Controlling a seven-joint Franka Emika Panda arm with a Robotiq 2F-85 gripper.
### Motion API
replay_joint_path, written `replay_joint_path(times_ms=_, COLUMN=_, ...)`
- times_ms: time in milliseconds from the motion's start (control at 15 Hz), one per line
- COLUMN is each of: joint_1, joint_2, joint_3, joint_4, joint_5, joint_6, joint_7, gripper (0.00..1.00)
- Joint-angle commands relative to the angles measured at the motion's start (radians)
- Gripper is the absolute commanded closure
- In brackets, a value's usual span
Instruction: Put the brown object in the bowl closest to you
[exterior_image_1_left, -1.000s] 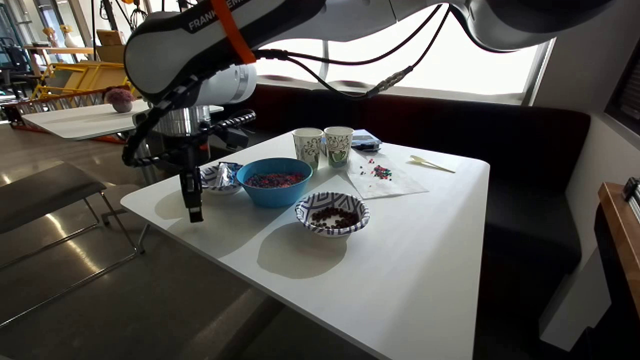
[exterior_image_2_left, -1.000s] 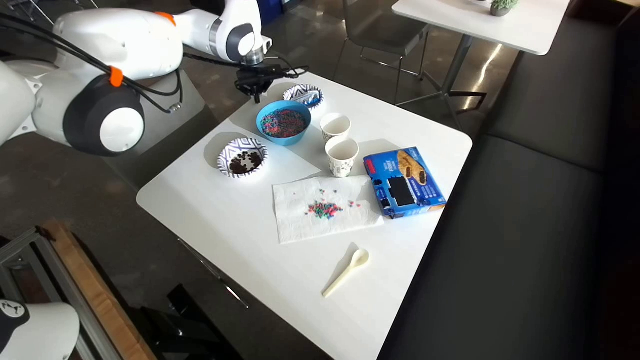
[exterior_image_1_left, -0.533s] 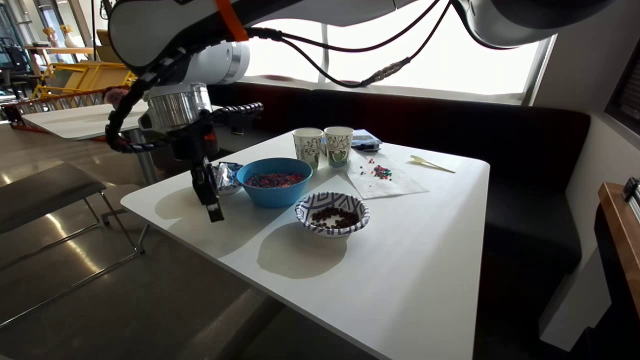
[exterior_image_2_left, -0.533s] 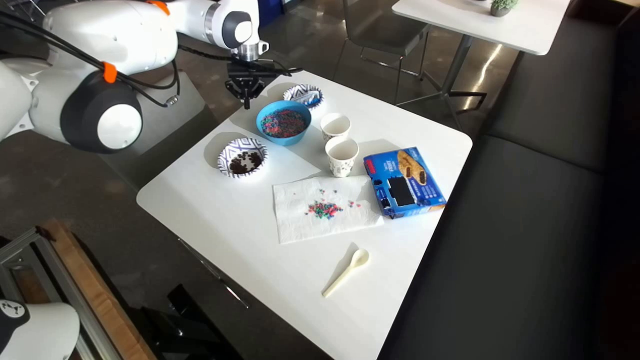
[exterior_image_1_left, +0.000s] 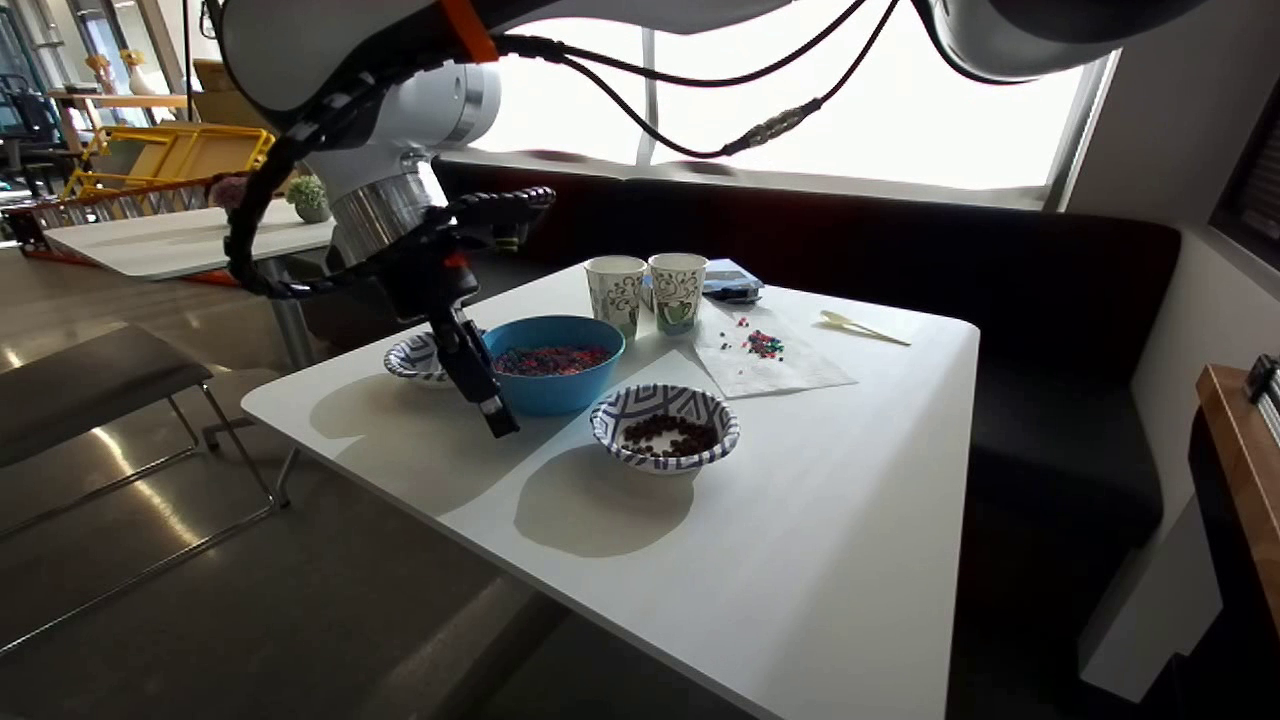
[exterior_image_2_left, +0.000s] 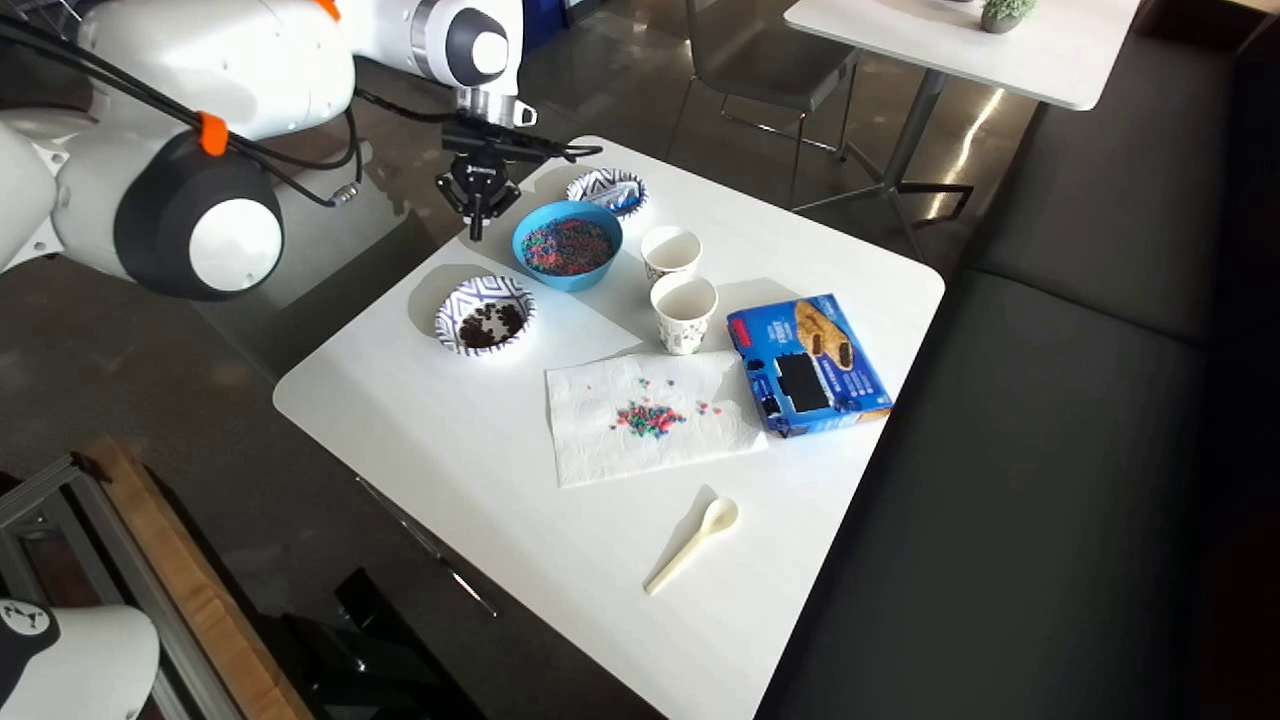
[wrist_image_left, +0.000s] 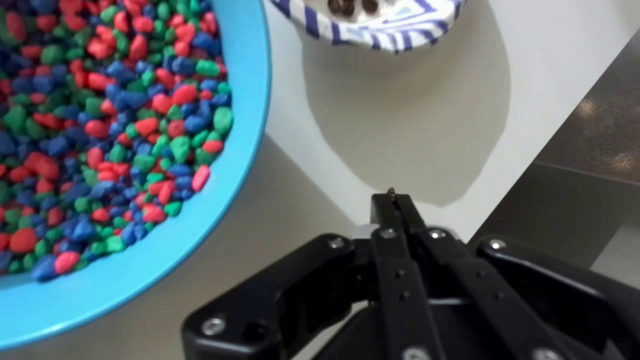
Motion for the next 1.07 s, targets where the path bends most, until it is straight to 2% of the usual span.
replay_joint_path(times_ms=0, joint_1=-0.008, joint_2=-0.005, joint_3=-0.008, joint_4=-0.018, joint_5=-0.018, joint_6=-0.119, joint_7=0.021, gripper=0.99)
replay_joint_path(times_ms=533, joint_1=-0.010, joint_2=0.017, joint_3=-0.033, joint_4=0.005, joint_5=-0.063, joint_6=-0.311, joint_7=0.033, gripper=0.99)
replay_joint_path(times_ms=1000, joint_1=0.012, joint_2=0.056, joint_3=-0.079, joint_4=0.019, joint_5=-0.156, joint_6=-0.299, joint_7=0.015, gripper=0.97)
